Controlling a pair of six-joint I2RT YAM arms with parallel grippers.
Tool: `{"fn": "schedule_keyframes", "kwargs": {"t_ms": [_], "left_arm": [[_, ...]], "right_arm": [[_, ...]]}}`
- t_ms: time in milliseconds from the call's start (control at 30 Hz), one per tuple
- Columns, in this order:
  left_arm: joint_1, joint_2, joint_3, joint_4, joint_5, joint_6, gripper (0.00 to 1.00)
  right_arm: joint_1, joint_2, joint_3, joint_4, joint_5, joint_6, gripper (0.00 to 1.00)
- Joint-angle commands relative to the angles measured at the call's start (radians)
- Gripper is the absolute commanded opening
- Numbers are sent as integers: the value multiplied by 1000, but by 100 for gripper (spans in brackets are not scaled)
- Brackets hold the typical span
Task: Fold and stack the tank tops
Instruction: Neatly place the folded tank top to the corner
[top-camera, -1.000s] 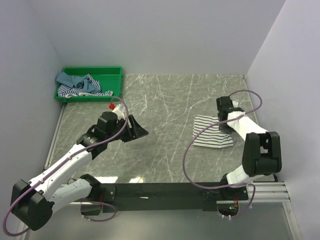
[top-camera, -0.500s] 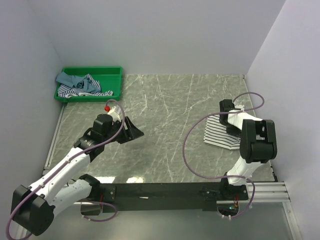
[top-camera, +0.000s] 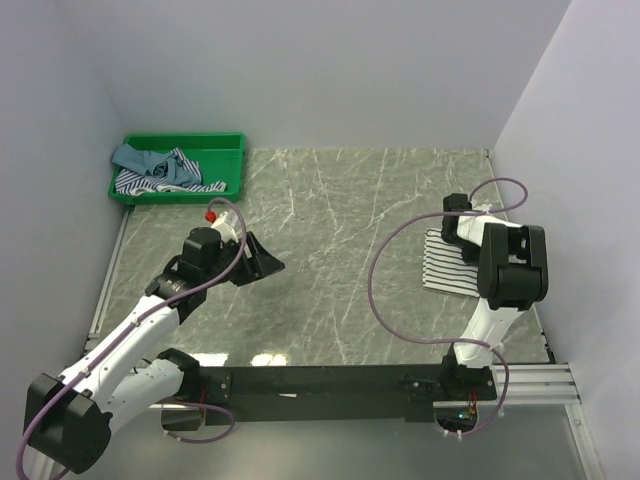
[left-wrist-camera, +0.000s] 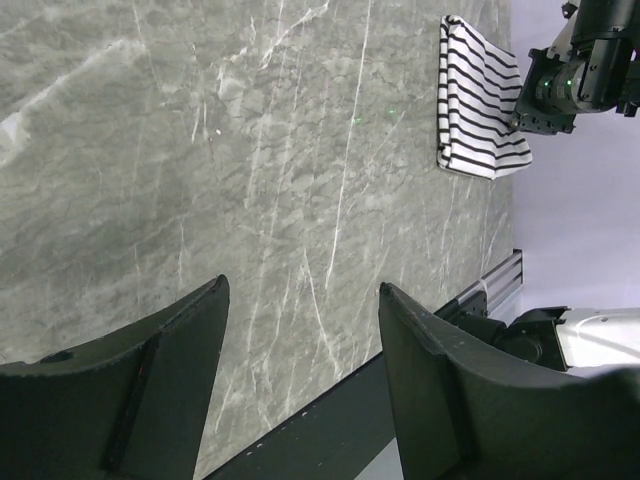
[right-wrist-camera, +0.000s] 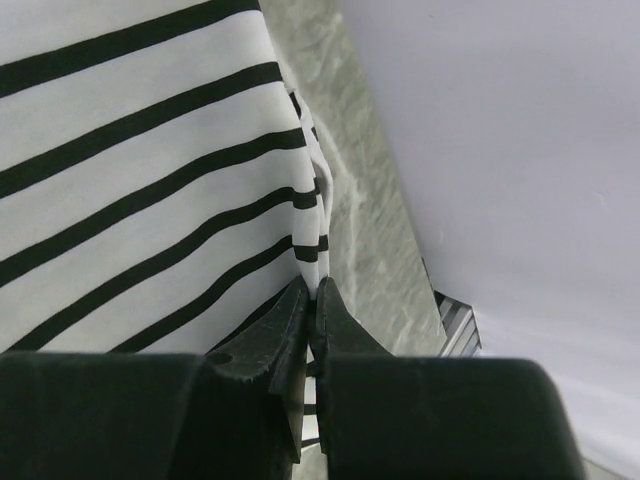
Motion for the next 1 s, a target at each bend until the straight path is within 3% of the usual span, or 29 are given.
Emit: {"fn": "schedule_keyframes", "kwargs": {"t_ms": [0, 267, 400, 600, 733, 767, 800, 867, 967], "left_arm": [[11, -15, 2, 46, 18, 17, 67], [14, -16, -1, 49, 26, 19, 67], [14, -15, -1, 49, 26, 17, 68], [17, -11, -2, 52, 32, 17, 68], [20, -11, -1, 55, 36, 20, 69], [23, -11, -1, 60, 42, 19, 69], [31, -10, -2, 60, 52, 17, 69], [40, -8, -10, 72, 65, 14, 70], [69, -4, -13, 80, 92, 9, 70]], "right_arm": [[-49, -9, 56, -26, 41, 13, 0], [-62, 38, 95, 2, 30, -38, 0], [-62, 72, 136, -20, 46, -27, 18], [-62, 103, 153, -21, 55, -33, 29], [-62, 97, 171, -61, 81, 3, 44], [-62, 84, 177, -73, 90, 23, 59], [-62, 80, 199, -108, 105, 34, 68], [-62, 58, 240, -152, 113, 83, 75], [-60, 37, 339, -248, 110, 176, 77]]}}
